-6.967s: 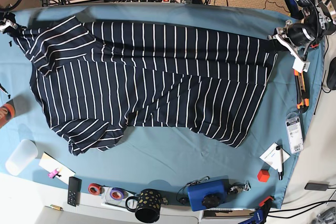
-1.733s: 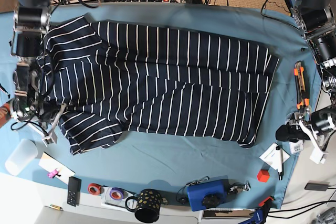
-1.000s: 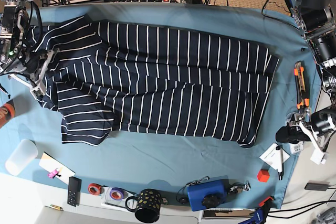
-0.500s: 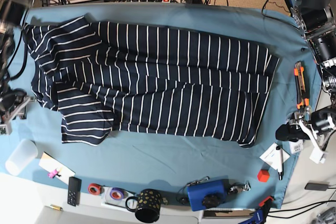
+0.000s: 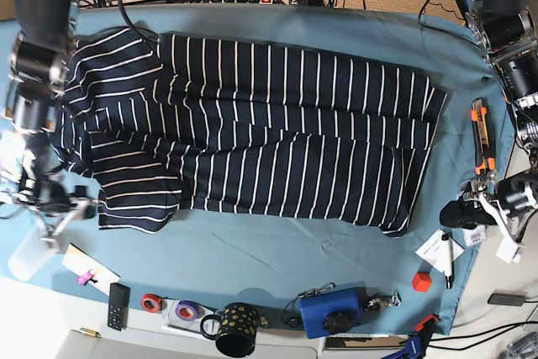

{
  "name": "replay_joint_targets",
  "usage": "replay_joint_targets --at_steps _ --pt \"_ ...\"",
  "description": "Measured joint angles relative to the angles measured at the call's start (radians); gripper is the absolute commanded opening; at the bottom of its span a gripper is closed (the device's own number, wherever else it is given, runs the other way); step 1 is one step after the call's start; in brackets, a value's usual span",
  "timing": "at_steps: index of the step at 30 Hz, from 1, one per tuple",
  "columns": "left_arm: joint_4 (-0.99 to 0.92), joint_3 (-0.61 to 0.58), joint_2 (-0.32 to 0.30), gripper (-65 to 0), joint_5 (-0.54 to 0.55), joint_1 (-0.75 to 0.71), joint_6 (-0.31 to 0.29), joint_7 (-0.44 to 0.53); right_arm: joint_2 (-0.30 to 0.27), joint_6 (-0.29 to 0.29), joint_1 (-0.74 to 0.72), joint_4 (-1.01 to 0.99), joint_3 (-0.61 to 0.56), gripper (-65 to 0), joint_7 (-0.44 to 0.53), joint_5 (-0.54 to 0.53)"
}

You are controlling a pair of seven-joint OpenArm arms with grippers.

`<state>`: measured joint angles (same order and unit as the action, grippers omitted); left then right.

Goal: Layout the t-shirt on the table in an organized manner, then fold the t-shirt properly
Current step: 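Grasp the sleeve near the right gripper and fold it onto the shirt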

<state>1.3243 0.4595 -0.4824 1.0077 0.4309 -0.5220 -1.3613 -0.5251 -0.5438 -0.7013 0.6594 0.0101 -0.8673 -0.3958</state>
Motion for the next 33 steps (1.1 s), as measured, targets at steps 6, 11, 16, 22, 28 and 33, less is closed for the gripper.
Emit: replay_joint_targets --at_steps 6,11,16,22,28,33 --pt "0.0 0.0 0.0 -36.7 0.0 0.0 0.0 0.0 0.074 0.114 -0.008 -0.08 0.002 -42.7 0.053 0.134" --pt "0.0 0.0 0.0 -36.7 0.026 -0.001 0.0 0.0 0.105 0.122 -0.009 -0.084 0.002 -42.7 0.045 0.134" --pt "0.0 0.0 0.0 -36.7 0.026 -0.001 0.0 0.0 0.105 0.122 -0.011 -0.084 0.002 -45.4 0.041 0.133" --pt "0.0 0.0 0.0 -36.7 0.053 0.0 -0.022 0.0 0.114 0.126 -0.016 -0.058 0.002 -65.0 -0.073 0.15" --pt "0.0 0.0 0.0 -36.7 0.052 -0.001 -0.022 0.0 0.112 0.125 0.006 0.066 0.002 -65.0 -0.032 0.206" --pt "0.0 0.0 0.0 -36.7 0.052 -0.001 -0.022 -0.004 0.11 0.121 -0.013 0.162 0.002 -65.0 0.129 0.247"
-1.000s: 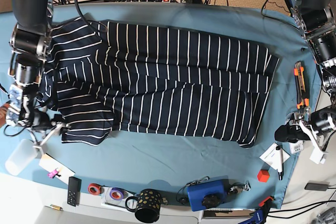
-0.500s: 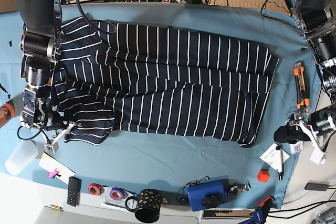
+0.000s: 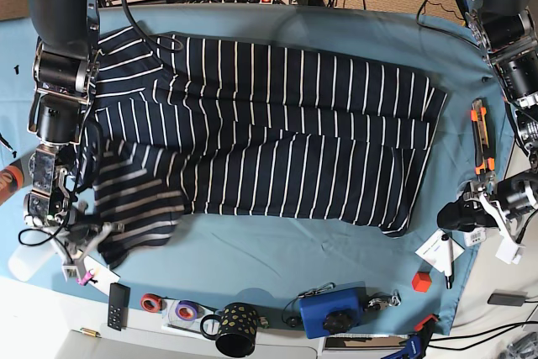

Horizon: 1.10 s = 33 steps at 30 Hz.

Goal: Layout the t-shirt on the table in an organized manner, then fold the t-shirt properly
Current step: 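Grasp the sleeve near the right gripper and fold it onto the shirt, then move both grippers to the shirt's hem-side edge and grasp it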

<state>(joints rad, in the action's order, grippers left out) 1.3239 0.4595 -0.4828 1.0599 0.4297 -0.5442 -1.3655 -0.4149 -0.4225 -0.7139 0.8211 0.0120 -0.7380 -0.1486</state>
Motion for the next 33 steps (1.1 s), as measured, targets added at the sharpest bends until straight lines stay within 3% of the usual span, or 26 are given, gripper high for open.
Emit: replay_joint_targets --at_steps 2,10,15,18,22,26,28,33 --pt "0.0 0.0 0.0 -36.7 0.0 -0.001 0.0 0.0 0.0 -0.005 0.002 0.008 0.0 -65.0 0.063 0.034" --pt "0.0 -0.002 0.034 -36.7 -0.007 -0.06 -0.031 0.015 0.0 -0.008 -0.024 0.008 0.0 -65.0 0.145 0.045" --pt "0.0 -0.006 0.118 -36.7 -0.133 -0.073 -0.032 0.102 0.0 0.0 -0.095 0.008 0.0 -65.0 0.155 0.045" --pt "0.0 -0.031 0.161 -36.6 -0.311 -0.076 -0.043 0.204 -0.001 0.005 -0.122 0.009 0.0 -65.0 0.155 0.045" --pt "-0.003 -0.141 0.172 -33.8 -0.488 -0.078 0.016 0.41 0.0 0.004 -0.117 0.008 0.0 -65.0 0.12 0.045" --pt "-0.056 -0.285 0.169 -33.0 -0.631 -0.034 0.122 0.552 0.0 0.004 -0.118 0.008 0.0 -65.0 0.104 0.043" --pt "-0.137 -0.342 0.171 -33.0 -0.651 0.014 0.166 0.596 0.0 0.004 -0.118 0.008 0.0 -65.0 0.102 0.044" --pt "-0.401 -0.375 0.171 -32.9 -0.651 0.183 0.159 0.639 0.0 0.004 -0.117 0.008 0.0 -65.0 0.079 0.043"
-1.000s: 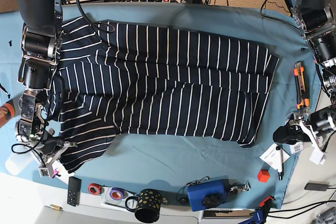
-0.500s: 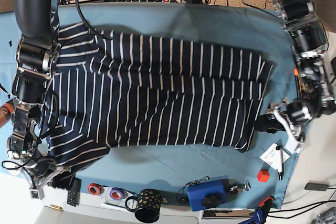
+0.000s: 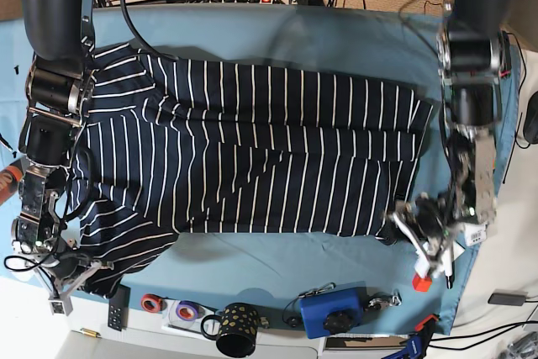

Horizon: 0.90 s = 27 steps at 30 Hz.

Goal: Layout the t-shirt on the table in an organized manner, then fold the t-shirt properly
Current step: 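Move both grippers to the shirt's hem-side edge and grasp it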

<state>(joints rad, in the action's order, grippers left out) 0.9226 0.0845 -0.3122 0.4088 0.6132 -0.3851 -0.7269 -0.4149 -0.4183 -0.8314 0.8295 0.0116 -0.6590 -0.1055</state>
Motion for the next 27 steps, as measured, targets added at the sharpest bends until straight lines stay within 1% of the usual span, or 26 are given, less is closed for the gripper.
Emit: replay_joint_targets --at_steps 4,9,11,13,20,23,25,26,27 --pt "-0.168 0.002 -0.004 -32.9 0.0 0.113 -0.051 0.031 0.0 0.0 0.0 0.0 0.0 -65.0 -0.012 -0.001" --pt "-0.304 0.002 0.024 -33.0 -0.05 0.149 -0.053 0.079 0.001 0.0 0.0 0.0 0.0 -65.0 -0.015 -0.006" --pt "-0.324 0.002 0.026 -33.0 -0.076 0.148 -0.047 0.082 0.003 0.0 0.0 0.0 0.0 -65.0 -0.022 -0.023" --pt "-0.33 0.002 0.026 -33.0 -0.097 0.148 -0.024 0.082 0.004 0.0 0.0 0.0 0.0 -65.0 -0.024 -0.025" --pt "-0.332 0.002 0.039 -33.0 -0.106 0.146 -0.021 0.078 0.003 0.0 0.018 0.0 0.0 -65.0 -0.021 -0.026" --pt "-0.332 0.002 0.068 -33.0 -0.143 0.124 0.016 0.091 0.005 0.0 0.041 0.0 0.0 -65.0 -0.017 -0.026" --pt "-0.332 0.002 0.081 -33.0 -0.148 0.104 0.043 0.137 0.005 0.0 0.05 0.0 0.0 -65.0 -0.019 -0.024" --pt "-0.331 0.002 0.082 -33.2 -0.147 0.103 0.045 0.138 0.004 0.0 0.05 0.0 0.0 -65.0 -0.018 -0.025" --pt "-0.331 0.002 0.082 -34.9 -0.146 0.103 0.045 0.136 0.002 0.0 0.05 0.0 0.0 -65.0 -0.018 -0.025"
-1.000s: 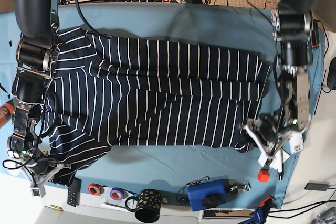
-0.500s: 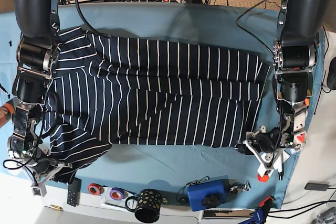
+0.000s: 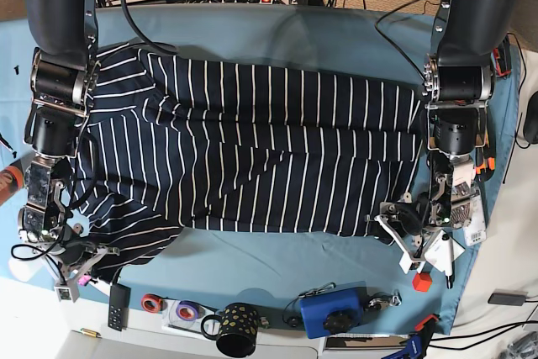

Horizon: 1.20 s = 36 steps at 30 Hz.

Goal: Layout the t-shirt on the table in an organized manner, then fold the t-shirt properly
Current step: 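Move both grippers to the shirt's hem-side edge and grasp it, then lift the hem-side edge with both grippers and fold it over the shirt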

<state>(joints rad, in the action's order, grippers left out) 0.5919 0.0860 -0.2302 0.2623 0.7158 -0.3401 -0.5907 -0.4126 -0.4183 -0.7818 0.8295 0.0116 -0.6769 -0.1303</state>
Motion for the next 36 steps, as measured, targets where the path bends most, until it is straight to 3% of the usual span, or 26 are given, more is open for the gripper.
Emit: replay_joint_targets --at_steps 4,6,9,13,18,24,28,31,36 --pt "0.0 0.0 0.004 -54.9 -0.005 -0.001 0.005 -0.002 0.003 0.0 -0.002 0.0 0.0 -65.0 0.017 0.0" --pt "0.0 0.0 0.006 -65.0 -0.003 -0.001 0.039 -0.002 0.002 0.0 -0.002 0.0 0.0 -65.0 0.016 0.0" --pt "0.0 0.0 0.005 -65.0 0.004 -0.001 0.082 0.01 0.002 0.0 -0.002 0.0 0.0 -65.0 0.017 -0.001" --pt "0.025 0.0 -0.008 -65.0 -0.005 -0.002 0.081 -0.003 0.0 0.0 -0.002 0.0 0.0 -65.0 0.02 -0.002" --pt "0.09 0.0 -0.009 -65.0 0.009 -0.001 0.075 -0.091 0.0 0.0 -0.002 0.0 0.0 -65.0 -0.003 -0.01" --pt "0.182 0.005 -0.022 -65.0 0.094 -0.001 0.075 -0.248 -0.024 -0.061 -0.003 0.0 0.007 -65.0 -0.11 -0.167" --pt "0.23 0.049 -0.019 -65.0 0.141 -0.001 0.075 -0.373 -0.037 -0.119 -0.005 0.0 0.102 -65.0 -0.199 -0.186" --pt "0.257 0.1 -0.018 -65.0 0.183 -0.001 0.071 -0.467 -0.037 -0.175 -0.003 0.0 0.187 -65.0 -0.267 -0.262" --pt "0.294 0.192 -0.021 -65.0 0.314 -0.001 0.003 -0.636 -0.036 -0.249 -0.005 0.001 0.285 -65.0 -0.377 -0.37"
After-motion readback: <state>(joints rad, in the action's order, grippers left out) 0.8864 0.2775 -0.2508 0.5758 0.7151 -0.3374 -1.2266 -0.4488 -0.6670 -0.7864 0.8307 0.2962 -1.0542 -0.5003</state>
